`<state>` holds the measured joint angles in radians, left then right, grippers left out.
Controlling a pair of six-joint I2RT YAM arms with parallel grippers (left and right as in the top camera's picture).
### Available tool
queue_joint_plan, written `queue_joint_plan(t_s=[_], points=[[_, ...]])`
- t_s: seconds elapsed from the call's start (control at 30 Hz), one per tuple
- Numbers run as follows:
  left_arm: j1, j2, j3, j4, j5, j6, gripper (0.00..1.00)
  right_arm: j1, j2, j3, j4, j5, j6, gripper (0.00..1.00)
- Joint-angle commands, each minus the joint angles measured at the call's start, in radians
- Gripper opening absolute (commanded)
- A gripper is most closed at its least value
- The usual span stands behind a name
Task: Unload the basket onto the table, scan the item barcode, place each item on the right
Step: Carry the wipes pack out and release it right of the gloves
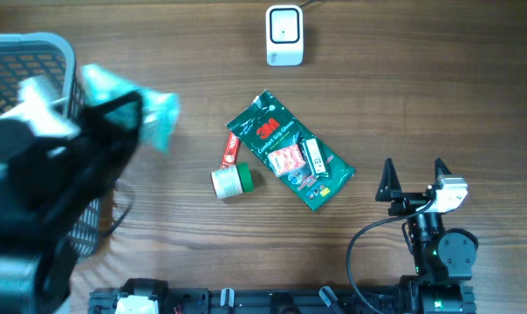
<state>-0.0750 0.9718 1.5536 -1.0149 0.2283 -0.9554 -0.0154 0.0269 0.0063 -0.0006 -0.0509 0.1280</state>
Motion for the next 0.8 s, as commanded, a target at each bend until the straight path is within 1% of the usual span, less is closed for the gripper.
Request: queue_joint_plan(t_s=[0.0,0.07,0.17,0.23,0.27,0.3,0.4,0.47,0.53,0.57,0.63,0.67,0.7,0.73,0.77], points=[[-0.304,0.177,-0.118,0.128,-0.242,0.032,0.04,0.005,-0.003,-0.001,0.002,0.005,0.005,1.0],[-0.412,0.306,-0.132,0.18,-0.273,0.032,0.04,0.005,-0.003,-0.001,0.002,0.005,0.005,1.0],[-0.54,0.57,-0.132,0.287,-0.283,0.032,0.04,0.005,-0.003,-0.001,0.002,0.005,0.005,1.0],[-0.58,0.703,-0.132,0.362,-0.272,0.013,0.04,0.005,-0.003,-0.001,0.002,0.005,0.005,1.0],[-0.595,0.764,-0.132,0.399,-0.259,-0.023,0.04,0.005,-0.003,-0.001,0.002,0.005,0.005,1.0],[-0.612,0.845,-0.132,0.444,-0.219,-0.076,0.04,0.005,-0.003,-0.001,0.002,0.005,0.005,1.0],[-0.655,1.004,-0.132,0.591,-0.025,-0.1,0.04,0.005,-0.003,-0.001,0.002,0.005,0.005,1.0],[-0.693,1.071,-0.132,0.668,0.033,-0.1,0.05,0.005,-0.003,-0.001,0.002,0.005,0.004,1.0],[-0.732,1.103,-0.132,0.699,0.021,-0.095,0.08,0.005,-0.003,-0.001,0.002,0.005,0.005,1.0],[-0.748,1.105,-0.132,0.702,0.003,-0.092,0.12,0.005,-0.003,-0.001,0.002,0.005,0.005,1.0],[-0.78,1.101,-0.132,0.728,-0.016,-0.028,0.16,0.005,-0.003,-0.001,0.002,0.005,0.004,1.0],[-0.788,1.096,-0.132,0.735,-0.016,-0.012,0.24,0.005,-0.003,-0.001,0.002,0.005,0.005,1.0],[-0.794,1.087,-0.129,0.734,-0.016,0.003,0.34,0.005,-0.003,-0.001,0.002,0.005,0.005,1.0],[-0.797,1.074,-0.124,0.729,-0.016,0.013,0.57,0.005,-0.003,-0.001,0.002,0.005,0.004,1.0],[-0.797,1.055,-0.117,0.722,-0.016,0.038,0.71,0.005,-0.003,-0.001,0.002,0.005,0.005,0.99]])
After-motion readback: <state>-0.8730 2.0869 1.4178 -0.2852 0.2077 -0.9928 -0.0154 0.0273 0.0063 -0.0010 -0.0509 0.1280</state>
